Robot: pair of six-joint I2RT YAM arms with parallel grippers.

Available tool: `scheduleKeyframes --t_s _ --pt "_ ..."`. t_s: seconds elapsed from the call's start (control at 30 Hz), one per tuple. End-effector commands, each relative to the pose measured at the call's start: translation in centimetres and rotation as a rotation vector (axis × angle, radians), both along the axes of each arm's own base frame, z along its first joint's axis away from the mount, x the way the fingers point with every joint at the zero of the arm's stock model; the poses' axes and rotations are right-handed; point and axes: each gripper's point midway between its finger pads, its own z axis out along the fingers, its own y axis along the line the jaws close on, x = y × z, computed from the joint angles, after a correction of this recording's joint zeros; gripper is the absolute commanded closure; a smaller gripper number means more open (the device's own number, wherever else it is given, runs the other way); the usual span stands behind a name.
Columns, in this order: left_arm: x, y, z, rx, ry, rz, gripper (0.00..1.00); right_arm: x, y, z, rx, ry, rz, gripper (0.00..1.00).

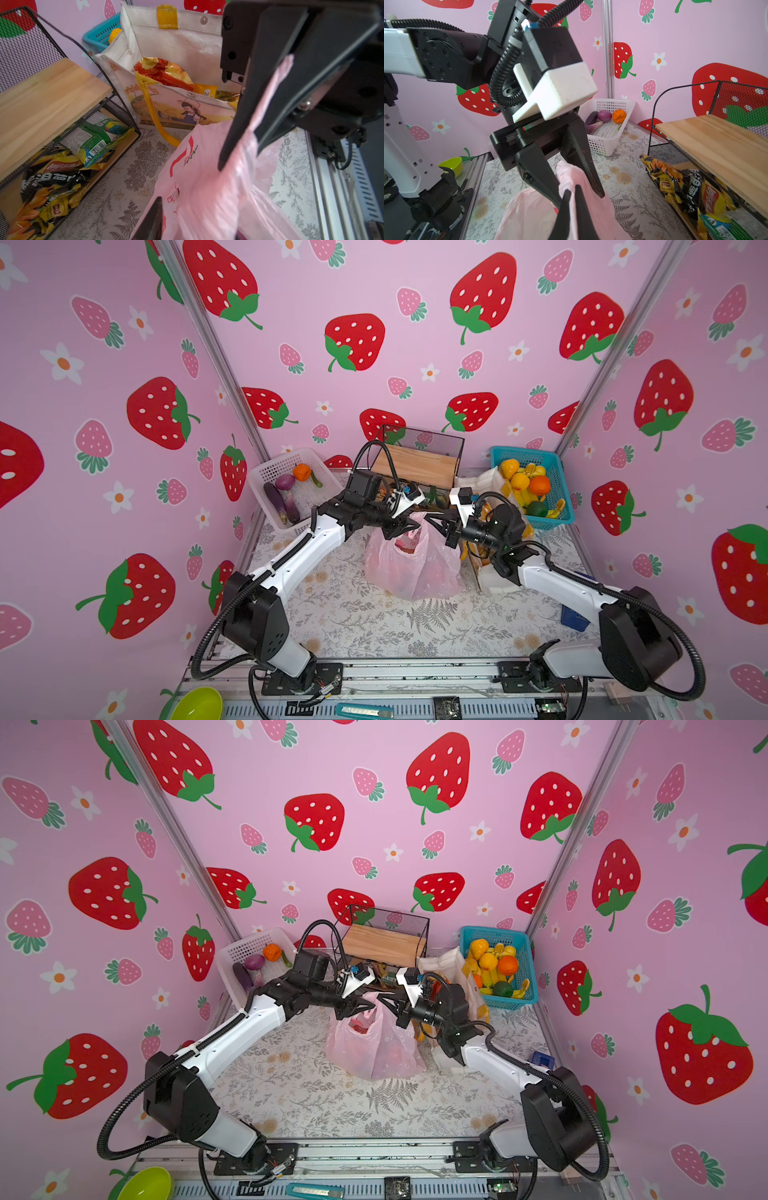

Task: Place the mixed food into the grocery bags and tie them

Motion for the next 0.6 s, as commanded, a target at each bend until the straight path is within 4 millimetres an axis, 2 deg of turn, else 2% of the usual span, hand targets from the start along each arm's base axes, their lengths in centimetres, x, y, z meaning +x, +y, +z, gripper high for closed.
scheduleKeyframes --t_s 0.0,0.13,0.33,0.4,0.57 --pt "0.7 0.0 1.7 -0.003 -0.08 -0.015 0.76 -0.6 0.0 1.9 0.02 -0.075 0.012 1.0" --pt "0.4 0.0 2.4 -0.002 -0.139 -0.046 0.85 -0.8 -0.2 1.6 0.002 -0.125 0.008 0.98" --pt "-0.2 0.1 3.1 0.014 -0.259 -0.103 0.99 -1.0 -0.6 1.1 -0.105 -0.303 -0.016 0.56" --pt "-0.4 0.2 3.0 0.027 -0.293 -0.123 1.0 -1.3 -0.7 1.1 -0.126 -0.358 -0.015 0.5" --pt "-1.1 0.0 2.2 0.073 -0.377 -0.174 1.0 -1.0 -0.3 1.3 -0.143 -0.402 -0.011 0.42"
